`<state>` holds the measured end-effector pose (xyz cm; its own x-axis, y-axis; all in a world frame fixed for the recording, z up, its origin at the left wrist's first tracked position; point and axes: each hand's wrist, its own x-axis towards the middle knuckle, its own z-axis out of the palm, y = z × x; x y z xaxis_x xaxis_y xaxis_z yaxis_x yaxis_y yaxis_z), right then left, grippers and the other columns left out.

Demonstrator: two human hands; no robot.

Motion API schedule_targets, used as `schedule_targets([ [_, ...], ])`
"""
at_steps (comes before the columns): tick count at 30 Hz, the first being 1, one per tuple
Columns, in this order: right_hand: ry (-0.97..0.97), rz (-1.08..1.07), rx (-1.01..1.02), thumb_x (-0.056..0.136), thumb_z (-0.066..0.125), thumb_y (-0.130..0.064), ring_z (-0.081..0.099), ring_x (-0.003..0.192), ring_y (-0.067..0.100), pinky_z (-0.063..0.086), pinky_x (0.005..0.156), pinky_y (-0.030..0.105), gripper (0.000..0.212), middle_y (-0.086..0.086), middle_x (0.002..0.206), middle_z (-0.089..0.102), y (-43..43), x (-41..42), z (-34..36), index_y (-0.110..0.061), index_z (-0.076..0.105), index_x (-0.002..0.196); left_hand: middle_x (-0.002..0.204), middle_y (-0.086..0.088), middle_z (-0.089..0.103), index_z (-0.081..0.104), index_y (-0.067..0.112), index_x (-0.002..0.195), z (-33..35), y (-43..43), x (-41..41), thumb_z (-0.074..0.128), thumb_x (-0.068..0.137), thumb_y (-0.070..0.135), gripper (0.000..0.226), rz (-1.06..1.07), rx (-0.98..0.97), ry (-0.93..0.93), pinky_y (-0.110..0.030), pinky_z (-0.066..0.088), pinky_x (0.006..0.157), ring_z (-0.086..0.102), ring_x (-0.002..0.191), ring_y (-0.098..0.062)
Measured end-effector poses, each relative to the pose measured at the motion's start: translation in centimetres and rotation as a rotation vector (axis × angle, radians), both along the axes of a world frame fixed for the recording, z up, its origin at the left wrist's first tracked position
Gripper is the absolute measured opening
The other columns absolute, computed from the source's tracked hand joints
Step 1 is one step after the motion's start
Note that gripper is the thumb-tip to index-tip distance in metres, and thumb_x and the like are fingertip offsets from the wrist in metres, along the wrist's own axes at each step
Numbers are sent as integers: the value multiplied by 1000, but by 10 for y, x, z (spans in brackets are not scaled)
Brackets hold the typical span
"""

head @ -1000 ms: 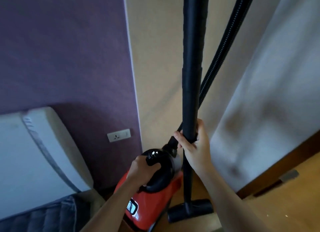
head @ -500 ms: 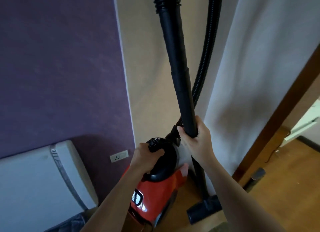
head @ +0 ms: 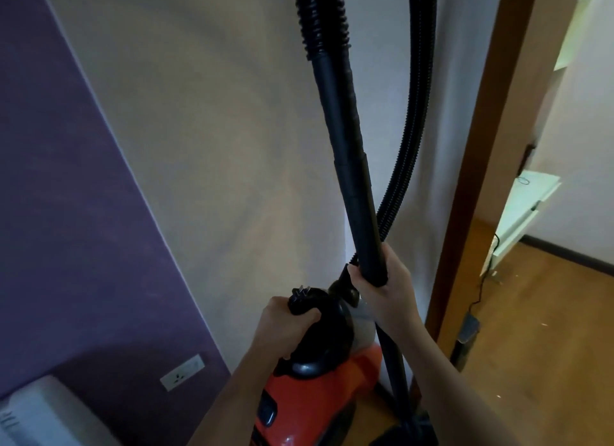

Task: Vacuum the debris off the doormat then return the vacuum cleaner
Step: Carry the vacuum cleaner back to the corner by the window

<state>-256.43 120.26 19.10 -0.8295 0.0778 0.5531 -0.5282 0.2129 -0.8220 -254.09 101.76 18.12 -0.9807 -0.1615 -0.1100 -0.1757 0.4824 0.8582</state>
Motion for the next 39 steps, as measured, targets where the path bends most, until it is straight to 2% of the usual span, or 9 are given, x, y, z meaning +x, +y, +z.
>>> schedule_targets([
  [4, -13, -66, -9, 90, 71, -1, 51, 61, 31, 46, 57, 55, 23, 12, 72, 50, 23, -10, -19, -12, 52, 85, 45, 4, 58, 63, 12, 56, 4, 23, -18, 73, 76, 25, 26, -89, 11, -7, -16, 35, 37, 53, 35, -6],
  [8, -13, -95, -56, 89, 68, -22, 54, 65, 34, 49, 58, 60, 14, 5, 76, 54, 31, -13, -34, -14, 56, 92, 45, 8, 60, 65, 17, 56, -1, 30, -37, 74, 77, 26, 25, -180, 42, -5, -18, 39, 42, 58, 43, -6],
  [14, -15, -277, 17, 88, 69, -14, 52, 62, 13, 48, 58, 25, 17, -7, 73, 53, 21, -16, -44, -23, 55, 86, 40, 9, 56, 62, 22, 49, -13, 28, -71, 75, 80, 25, 33, -386, 99, -14, -19, 36, 41, 51, 35, -4],
  [18, -72, -433, 96, 88, 73, -7, 48, 57, 2, 39, 55, 11, 41, -19, 70, 53, -7, -12, -49, -38, 47, 82, 36, 9, 52, 57, 18, 50, -20, 14, -94, 74, 84, 17, 37, -545, 107, -28, -15, 36, 39, 49, 33, -1],
  [22, -22, -587, 118, 89, 69, -27, 45, 56, 15, 39, 51, 30, 23, -12, 70, 46, -32, -1, -47, -38, 49, 84, 40, 10, 56, 58, 25, 49, -21, 4, -112, 75, 82, 15, 39, -708, 115, -7, -16, 41, 47, 57, 44, -5],
  [27, -41, -805, 26, 88, 71, -18, 45, 57, 15, 40, 53, 32, 20, -4, 68, 48, -37, 32, -40, -5, 56, 86, 42, 11, 58, 60, 25, 49, -19, 10, -118, 74, 83, 17, 38, -930, 106, -18, -14, 40, 44, 56, 46, -5],
  [29, -68, -888, -15, 87, 72, -9, 50, 61, 15, 42, 57, 30, 14, -5, 70, 53, -35, 53, -38, -15, 59, 85, 44, 12, 58, 62, 25, 56, -15, 20, -109, 73, 85, 14, 32, -1042, 107, 9, -10, 39, 43, 56, 46, 0],
  [33, -67, -1057, -17, 90, 71, -5, 54, 68, 6, 45, 66, 23, 45, -16, 74, 56, -30, 103, -31, -45, 53, 81, 55, 8, 63, 66, 18, 62, -13, 50, -85, 75, 82, 17, 23, -1184, 105, 15, -20, 45, 52, 61, 55, -9],
  [39, 35, -1271, -17, 92, 66, 14, 64, 74, 1, 51, 72, 17, 43, -20, 80, 63, -20, 194, -19, -28, 57, 88, 46, 9, 54, 58, 18, 53, -9, 111, -17, 72, 78, 26, 30, -1408, 43, -23, -26, 38, 47, 53, 45, -13],
])
